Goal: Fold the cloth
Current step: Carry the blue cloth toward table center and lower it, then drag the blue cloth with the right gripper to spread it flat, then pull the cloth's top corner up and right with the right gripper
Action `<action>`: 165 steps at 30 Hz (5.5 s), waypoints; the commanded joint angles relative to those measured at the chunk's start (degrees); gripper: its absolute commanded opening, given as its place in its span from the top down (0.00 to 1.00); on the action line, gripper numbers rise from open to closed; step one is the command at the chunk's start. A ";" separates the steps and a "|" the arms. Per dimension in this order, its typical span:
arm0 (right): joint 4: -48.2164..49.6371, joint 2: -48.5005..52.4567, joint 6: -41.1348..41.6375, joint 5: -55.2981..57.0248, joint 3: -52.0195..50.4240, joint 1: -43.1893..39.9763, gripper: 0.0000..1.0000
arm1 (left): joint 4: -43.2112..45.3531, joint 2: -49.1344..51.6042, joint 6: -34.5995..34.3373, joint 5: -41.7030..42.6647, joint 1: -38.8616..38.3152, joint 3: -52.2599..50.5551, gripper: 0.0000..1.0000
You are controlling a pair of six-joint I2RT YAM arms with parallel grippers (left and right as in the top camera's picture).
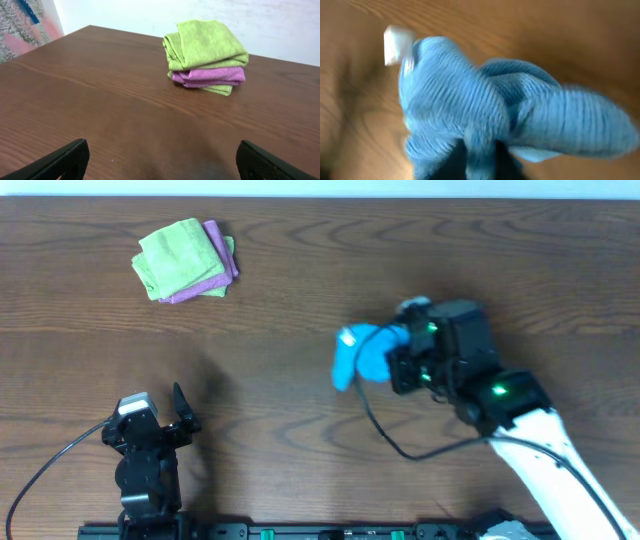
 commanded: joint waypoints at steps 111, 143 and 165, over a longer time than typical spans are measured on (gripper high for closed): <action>-22.21 28.39 -15.52 -2.54 20.65 3.41 0.99 | -0.79 -0.37 1.07 -1.03 -0.20 -1.73 0.05; -27.56 25.49 -11.26 5.22 20.46 5.64 0.98 | -0.79 -0.37 1.07 -1.03 -0.20 -1.73 0.05; -9.77 40.50 -7.63 13.79 17.73 -2.36 0.99 | -0.79 -0.37 1.07 -1.03 -0.20 -1.73 0.05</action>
